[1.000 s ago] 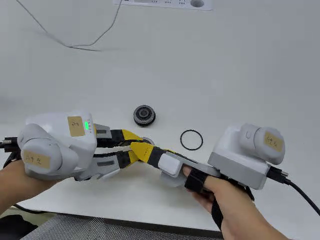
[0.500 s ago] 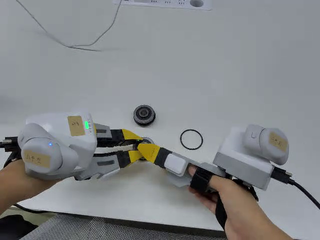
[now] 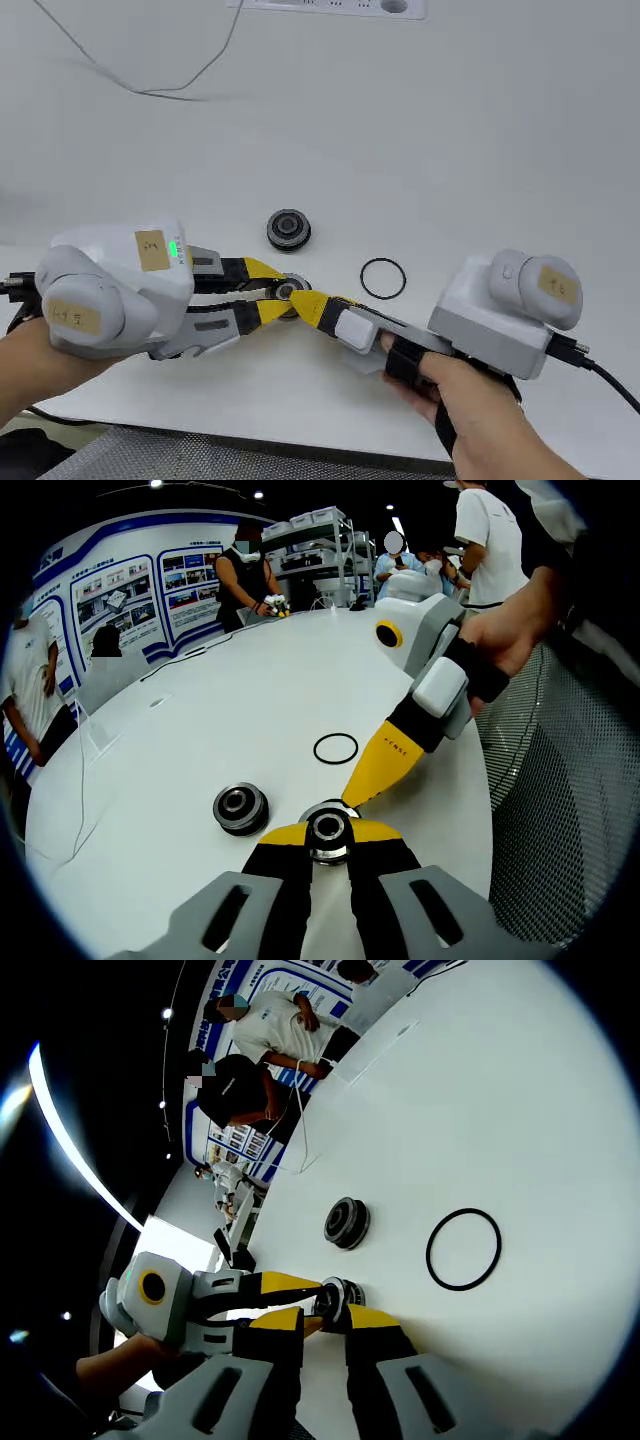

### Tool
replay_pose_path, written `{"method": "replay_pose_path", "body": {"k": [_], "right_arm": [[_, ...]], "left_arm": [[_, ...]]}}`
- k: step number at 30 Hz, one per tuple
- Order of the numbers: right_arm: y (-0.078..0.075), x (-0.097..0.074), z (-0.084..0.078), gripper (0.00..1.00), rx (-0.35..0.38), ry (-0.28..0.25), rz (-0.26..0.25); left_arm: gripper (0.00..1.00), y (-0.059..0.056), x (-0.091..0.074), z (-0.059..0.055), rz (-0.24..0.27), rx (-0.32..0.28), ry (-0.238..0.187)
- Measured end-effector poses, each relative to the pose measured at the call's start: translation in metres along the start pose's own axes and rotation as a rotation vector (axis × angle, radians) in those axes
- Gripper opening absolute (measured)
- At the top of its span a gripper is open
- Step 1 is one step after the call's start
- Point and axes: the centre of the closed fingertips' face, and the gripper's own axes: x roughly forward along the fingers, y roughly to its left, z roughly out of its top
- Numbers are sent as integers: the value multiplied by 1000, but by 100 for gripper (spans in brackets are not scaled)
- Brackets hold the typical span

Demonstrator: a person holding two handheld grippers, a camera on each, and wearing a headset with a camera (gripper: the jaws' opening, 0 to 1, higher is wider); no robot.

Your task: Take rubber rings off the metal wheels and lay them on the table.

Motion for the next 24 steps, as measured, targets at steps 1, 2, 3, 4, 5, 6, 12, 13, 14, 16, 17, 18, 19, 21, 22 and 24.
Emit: {"method": "replay_pose_path", "body": {"k": [1,2,3,4,5,6,12,13,14,16,17,18,19,21,22,24], "right_arm": [[0,0,0,17,2,-1,-2],[-1,0,0,16,2,-2,-6],[-2,0,0,15,-2,-2,-11],[-3,0,0,14,-6,-2,-16],[-4,1,0,14,-10,-1,-20],[-4,1,0,12,-10,0,-23],[-12,2,1,5,-7,-4,-69],[-12,2,1,4,-10,-2,-77],[-12,2,2,3,-5,-3,-76],[-12,3,2,3,3,3,-87],[-13,3,2,3,6,6,-92],[-13,3,2,3,7,7,-93],[-13,2,2,3,11,9,-94],[-13,2,2,2,20,12,-95],[-13,2,2,2,12,16,-97],[-13,3,3,2,-2,24,-102]], "left_arm": [[13,0,0,0,0,1,1],[13,0,0,0,0,2,2],[13,0,0,0,0,2,2],[13,0,0,0,0,1,2],[13,0,0,0,0,1,2],[13,0,0,0,0,0,1],[13,0,0,0,-1,3,4],[13,0,0,0,-1,4,5],[13,0,0,0,-1,4,5],[13,0,0,0,-2,5,6],[13,0,0,-1,-2,5,6],[13,0,0,-1,-2,5,6],[13,0,0,-1,-2,6,6],[13,0,0,-1,-2,7,7],[13,1,0,-1,-2,6,7],[13,1,0,-1,-2,7,7]]}}
